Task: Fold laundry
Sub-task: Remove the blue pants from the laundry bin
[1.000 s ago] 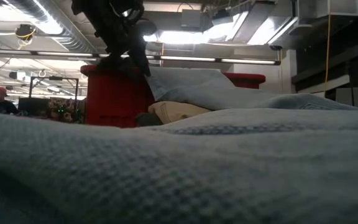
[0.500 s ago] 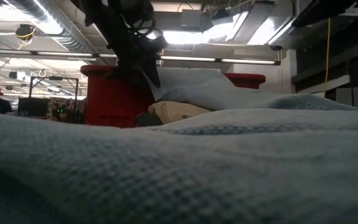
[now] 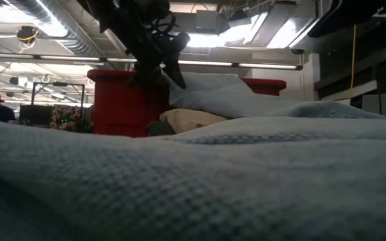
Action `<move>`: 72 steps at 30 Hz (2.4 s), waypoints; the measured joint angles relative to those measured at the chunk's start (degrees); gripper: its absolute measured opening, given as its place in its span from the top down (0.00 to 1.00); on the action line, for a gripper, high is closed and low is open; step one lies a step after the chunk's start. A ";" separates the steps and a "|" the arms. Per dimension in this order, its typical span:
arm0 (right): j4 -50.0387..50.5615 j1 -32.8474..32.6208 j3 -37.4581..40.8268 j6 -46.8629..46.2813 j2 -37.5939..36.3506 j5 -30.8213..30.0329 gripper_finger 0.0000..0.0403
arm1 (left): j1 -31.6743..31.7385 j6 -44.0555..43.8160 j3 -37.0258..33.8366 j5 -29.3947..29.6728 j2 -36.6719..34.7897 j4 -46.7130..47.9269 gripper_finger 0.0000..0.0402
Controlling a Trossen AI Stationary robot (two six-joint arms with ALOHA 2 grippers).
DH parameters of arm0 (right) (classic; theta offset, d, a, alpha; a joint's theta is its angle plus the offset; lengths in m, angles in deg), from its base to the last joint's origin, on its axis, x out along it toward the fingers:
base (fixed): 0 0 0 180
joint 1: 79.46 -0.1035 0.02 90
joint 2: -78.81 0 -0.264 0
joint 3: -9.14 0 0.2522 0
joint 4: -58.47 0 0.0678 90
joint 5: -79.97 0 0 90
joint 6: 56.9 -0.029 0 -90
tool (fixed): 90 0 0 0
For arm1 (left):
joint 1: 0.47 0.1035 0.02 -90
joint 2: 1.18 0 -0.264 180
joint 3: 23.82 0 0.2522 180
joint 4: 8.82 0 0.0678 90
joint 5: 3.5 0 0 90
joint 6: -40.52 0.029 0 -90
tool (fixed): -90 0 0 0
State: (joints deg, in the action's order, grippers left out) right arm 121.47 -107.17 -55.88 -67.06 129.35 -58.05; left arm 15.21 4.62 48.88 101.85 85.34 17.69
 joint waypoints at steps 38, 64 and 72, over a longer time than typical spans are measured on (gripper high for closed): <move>-58.84 11.81 -0.04 34.93 20.70 7.65 0.57 | -6.51 -4.39 0.07 -7.51 -11.50 -15.13 0.98; -67.45 16.54 -7.20 38.43 40.84 2.59 0.58 | -6.64 -4.59 0.07 -8.09 -11.50 -16.81 0.98; -64.03 16.49 -7.21 34.39 40.86 2.55 0.79 | -6.60 -4.55 0.07 -8.51 -11.50 -17.16 0.98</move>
State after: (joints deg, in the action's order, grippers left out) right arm 57.44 -90.68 -63.10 -32.67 170.21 -55.50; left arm 8.61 0.07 48.94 93.35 73.84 0.54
